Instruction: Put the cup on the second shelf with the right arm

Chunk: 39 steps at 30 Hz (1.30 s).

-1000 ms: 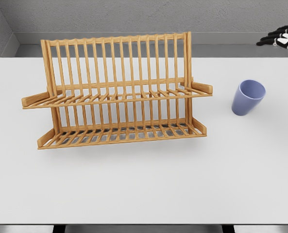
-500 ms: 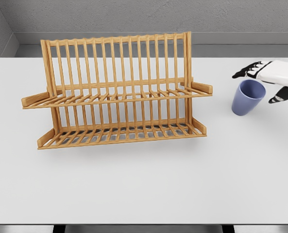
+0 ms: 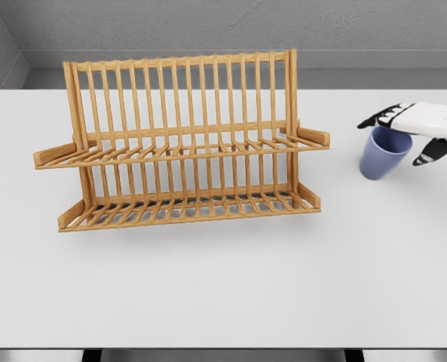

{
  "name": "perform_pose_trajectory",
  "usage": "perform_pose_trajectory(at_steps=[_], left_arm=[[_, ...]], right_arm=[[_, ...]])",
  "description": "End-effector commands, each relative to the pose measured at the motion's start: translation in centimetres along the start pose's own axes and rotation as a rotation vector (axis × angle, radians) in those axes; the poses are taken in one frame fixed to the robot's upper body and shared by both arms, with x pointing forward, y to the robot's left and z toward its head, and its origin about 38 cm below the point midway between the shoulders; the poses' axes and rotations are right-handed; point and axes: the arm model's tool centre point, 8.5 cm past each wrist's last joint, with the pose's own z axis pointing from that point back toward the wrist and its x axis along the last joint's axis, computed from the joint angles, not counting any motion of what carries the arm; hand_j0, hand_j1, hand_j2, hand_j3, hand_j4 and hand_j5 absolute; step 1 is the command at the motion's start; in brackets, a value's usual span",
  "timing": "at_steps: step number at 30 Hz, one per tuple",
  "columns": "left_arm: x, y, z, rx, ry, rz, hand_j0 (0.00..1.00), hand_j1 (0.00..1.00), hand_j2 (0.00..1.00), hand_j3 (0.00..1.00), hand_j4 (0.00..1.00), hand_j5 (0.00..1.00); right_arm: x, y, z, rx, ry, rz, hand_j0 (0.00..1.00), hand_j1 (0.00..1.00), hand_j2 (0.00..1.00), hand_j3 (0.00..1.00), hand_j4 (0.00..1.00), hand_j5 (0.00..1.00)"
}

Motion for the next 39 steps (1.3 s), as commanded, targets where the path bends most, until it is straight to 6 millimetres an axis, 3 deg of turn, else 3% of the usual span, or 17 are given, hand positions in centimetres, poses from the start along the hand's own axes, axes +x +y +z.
perform_pose_trajectory(at_steps=[1,13,14,16,23,30,39], left_arm=[[0.0,0.0,0.0,0.000,0.000,0.000,1.00,1.00,1.00,1.00,1.00,1.00],[0.0,0.0,0.0,0.000,0.000,0.000,1.00,1.00,1.00,1.00,1.00,1.00],[0.0,0.0,0.0,0.000,0.000,0.000,1.00,1.00,1.00,1.00,1.00,1.00],[0.0,0.0,0.0,0.000,0.000,0.000,1.00,1.00,1.00,1.00,1.00,1.00],[0.0,0.0,0.0,0.000,0.000,0.000,1.00,1.00,1.00,1.00,1.00,1.00],[0.0,0.0,0.0,0.000,0.000,0.000,1.00,1.00,1.00,1.00,1.00,1.00],[0.0,0.0,0.0,0.000,0.000,0.000,1.00,1.00,1.00,1.00,1.00,1.00]], right_arm=[[0.2,0.5,-0.6,0.010,-0.008,-0.012,1.00,1.00,1.00,1.00,1.00,1.00],[-0.7,0.3,-1.5,0.012,0.007,-0.040,1.00,1.00,1.00,1.00,1.00,1.00],[-0.6,0.3,-1.6,0.010,0.004,-0.038,0.98,0.98,0.98,0.98,0.98,0.98],[-0.4,0.2,-1.6,0.009,-0.001,-0.034,0.79,0.79,0.79,0.79,0.79,0.79],[-0.3,0.1,-1.6,0.008,-0.003,-0.032,0.65,0.65,0.65,0.65,0.65,0.65],[-0.3,-0.2,-1.5,-0.003,-0.003,-0.029,0.66,0.66,0.66,0.66,0.66,0.66],[-0.2,-3.2,-0.1,-0.093,0.001,-0.004,0.66,0.66,0.66,0.66,0.66,0.66]])
